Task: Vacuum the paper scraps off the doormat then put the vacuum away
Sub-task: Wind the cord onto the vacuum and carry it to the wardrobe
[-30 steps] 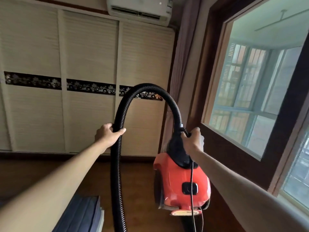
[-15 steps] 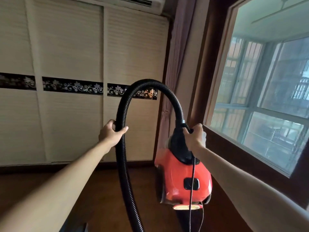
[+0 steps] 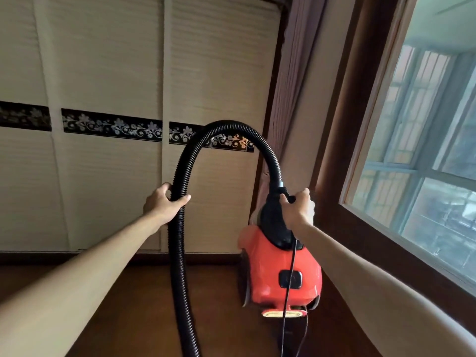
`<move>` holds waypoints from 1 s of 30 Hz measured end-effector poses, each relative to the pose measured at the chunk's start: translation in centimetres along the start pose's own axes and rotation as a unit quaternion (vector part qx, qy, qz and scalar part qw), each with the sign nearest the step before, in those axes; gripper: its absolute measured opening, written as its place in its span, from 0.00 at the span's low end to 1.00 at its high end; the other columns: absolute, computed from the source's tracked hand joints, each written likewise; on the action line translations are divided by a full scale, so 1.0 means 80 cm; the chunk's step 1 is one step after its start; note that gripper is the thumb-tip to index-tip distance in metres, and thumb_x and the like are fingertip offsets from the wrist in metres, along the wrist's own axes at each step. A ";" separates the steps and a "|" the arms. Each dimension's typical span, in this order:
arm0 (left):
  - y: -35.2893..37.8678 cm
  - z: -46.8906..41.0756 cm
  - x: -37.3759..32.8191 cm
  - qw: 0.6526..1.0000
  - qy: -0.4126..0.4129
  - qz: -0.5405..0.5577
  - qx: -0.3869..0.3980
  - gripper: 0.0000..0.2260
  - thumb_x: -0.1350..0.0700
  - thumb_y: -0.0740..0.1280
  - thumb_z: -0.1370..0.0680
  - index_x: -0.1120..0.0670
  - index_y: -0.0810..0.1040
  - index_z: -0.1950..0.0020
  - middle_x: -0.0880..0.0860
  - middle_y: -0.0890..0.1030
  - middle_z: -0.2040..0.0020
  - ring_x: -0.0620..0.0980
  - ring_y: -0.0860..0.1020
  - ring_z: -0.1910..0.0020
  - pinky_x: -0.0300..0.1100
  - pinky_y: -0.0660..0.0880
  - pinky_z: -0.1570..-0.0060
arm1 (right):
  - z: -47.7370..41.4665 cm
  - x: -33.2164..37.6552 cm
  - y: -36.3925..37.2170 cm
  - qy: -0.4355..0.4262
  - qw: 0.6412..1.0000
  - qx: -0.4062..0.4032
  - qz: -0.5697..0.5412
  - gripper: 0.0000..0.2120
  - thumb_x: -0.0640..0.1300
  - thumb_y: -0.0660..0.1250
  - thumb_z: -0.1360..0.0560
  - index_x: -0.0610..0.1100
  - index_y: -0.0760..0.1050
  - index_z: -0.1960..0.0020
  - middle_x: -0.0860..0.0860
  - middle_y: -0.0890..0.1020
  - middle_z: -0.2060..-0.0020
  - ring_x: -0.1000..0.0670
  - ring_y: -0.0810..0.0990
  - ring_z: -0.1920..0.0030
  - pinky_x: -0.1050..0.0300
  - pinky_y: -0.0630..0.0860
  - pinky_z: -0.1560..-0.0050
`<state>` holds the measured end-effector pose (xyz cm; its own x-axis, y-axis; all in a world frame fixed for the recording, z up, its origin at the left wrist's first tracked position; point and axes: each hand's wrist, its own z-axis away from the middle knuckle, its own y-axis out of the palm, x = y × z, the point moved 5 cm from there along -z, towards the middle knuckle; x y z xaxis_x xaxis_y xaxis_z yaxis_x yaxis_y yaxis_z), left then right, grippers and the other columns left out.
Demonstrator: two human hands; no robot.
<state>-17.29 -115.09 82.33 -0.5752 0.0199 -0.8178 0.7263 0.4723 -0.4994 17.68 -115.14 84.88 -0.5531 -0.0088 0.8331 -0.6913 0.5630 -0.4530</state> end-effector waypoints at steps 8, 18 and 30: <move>0.070 -0.145 0.006 1.000 -0.019 0.000 -0.003 0.18 0.39 0.72 0.28 0.49 0.74 0.47 0.51 0.81 0.51 0.56 0.81 0.53 0.50 0.81 0.53 | -0.152 0.021 0.109 -0.012 0.999 0.035 -0.001 0.19 0.53 0.67 0.23 0.42 0.64 0.43 0.42 0.76 0.49 0.38 0.81 0.57 0.41 0.83 0.65; 0.123 -0.301 0.049 1.000 -0.013 -0.004 -0.026 0.15 0.40 0.71 0.27 0.48 0.74 0.49 0.49 0.80 0.57 0.53 0.81 0.59 0.50 0.81 0.60 | -0.280 0.036 0.246 -0.025 0.999 0.024 -0.018 0.20 0.52 0.68 0.24 0.42 0.66 0.41 0.41 0.78 0.48 0.38 0.81 0.53 0.38 0.82 0.56; 0.194 -0.591 0.140 0.999 0.000 0.013 0.038 0.17 0.39 0.73 0.29 0.50 0.74 0.52 0.52 0.82 0.57 0.54 0.82 0.57 0.55 0.82 0.56 | -0.436 0.046 0.469 0.009 1.000 0.004 -0.002 0.16 0.51 0.69 0.25 0.44 0.65 0.47 0.44 0.73 0.54 0.35 0.80 0.52 0.36 0.81 0.56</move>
<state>-30.28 -65.86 78.96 -0.5554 0.0305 -0.8310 0.7673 0.4040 -0.4980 5.96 -65.21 82.05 -0.5411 0.0043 0.8410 -0.6972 0.5570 -0.4514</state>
